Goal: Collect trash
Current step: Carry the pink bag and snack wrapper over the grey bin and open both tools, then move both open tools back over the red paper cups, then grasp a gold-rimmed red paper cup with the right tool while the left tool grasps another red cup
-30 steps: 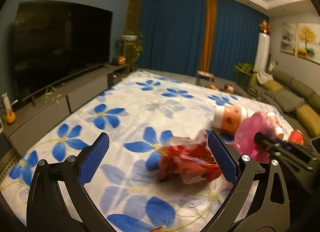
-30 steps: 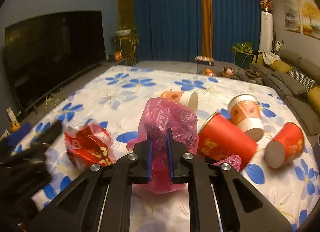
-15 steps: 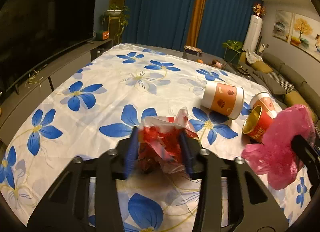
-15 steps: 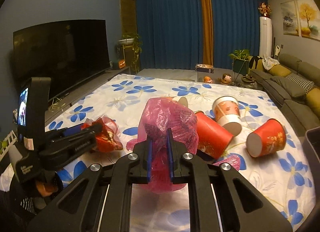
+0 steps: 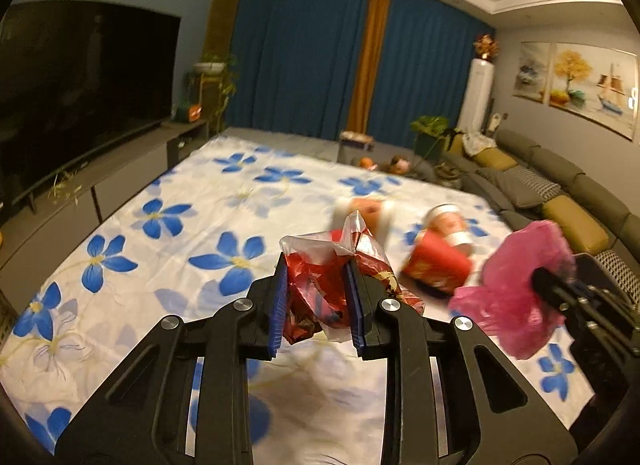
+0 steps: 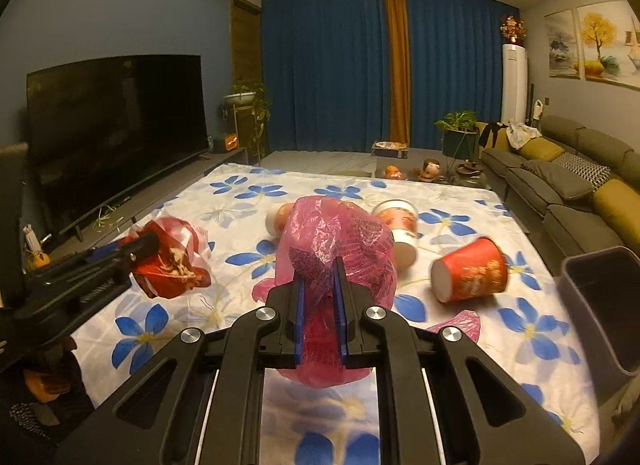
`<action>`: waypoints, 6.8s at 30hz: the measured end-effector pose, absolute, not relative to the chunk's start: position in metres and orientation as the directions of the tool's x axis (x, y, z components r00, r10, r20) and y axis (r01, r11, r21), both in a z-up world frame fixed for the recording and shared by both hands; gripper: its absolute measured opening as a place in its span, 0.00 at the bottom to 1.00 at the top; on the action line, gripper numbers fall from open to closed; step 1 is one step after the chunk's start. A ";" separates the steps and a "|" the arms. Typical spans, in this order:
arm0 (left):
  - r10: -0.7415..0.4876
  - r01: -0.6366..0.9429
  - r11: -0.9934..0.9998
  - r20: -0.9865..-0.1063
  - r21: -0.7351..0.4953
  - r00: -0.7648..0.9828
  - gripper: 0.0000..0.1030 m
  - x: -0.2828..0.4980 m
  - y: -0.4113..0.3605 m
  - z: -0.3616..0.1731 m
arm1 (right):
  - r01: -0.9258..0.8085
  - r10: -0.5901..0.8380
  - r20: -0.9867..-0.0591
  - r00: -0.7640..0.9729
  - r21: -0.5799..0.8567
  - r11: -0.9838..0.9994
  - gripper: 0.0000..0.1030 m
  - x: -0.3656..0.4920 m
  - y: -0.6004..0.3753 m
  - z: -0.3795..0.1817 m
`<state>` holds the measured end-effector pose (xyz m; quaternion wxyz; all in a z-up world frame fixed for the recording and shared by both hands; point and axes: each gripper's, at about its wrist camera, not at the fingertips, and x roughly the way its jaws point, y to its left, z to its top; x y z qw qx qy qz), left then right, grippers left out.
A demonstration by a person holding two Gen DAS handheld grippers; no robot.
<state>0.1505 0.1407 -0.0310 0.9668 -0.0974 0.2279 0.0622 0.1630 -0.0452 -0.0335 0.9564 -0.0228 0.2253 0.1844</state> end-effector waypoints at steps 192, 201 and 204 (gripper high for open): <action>-0.198 0.107 0.975 -0.556 -0.193 0.807 0.63 0.314 0.089 -0.090 | -0.425 0.497 -0.550 0.671 0.263 0.866 0.07 0.275 -0.157 -0.078; -0.363 0.232 0.929 -0.584 -0.288 0.726 0.59 0.338 0.086 -0.101 | -0.392 0.496 -0.557 0.666 0.304 0.868 0.38 0.269 -0.162 -0.085; -0.400 0.273 0.915 -0.578 -0.298 0.711 0.50 0.341 0.084 -0.102 | -0.377 0.498 -0.577 0.647 0.325 0.867 0.38 0.273 -0.162 -0.091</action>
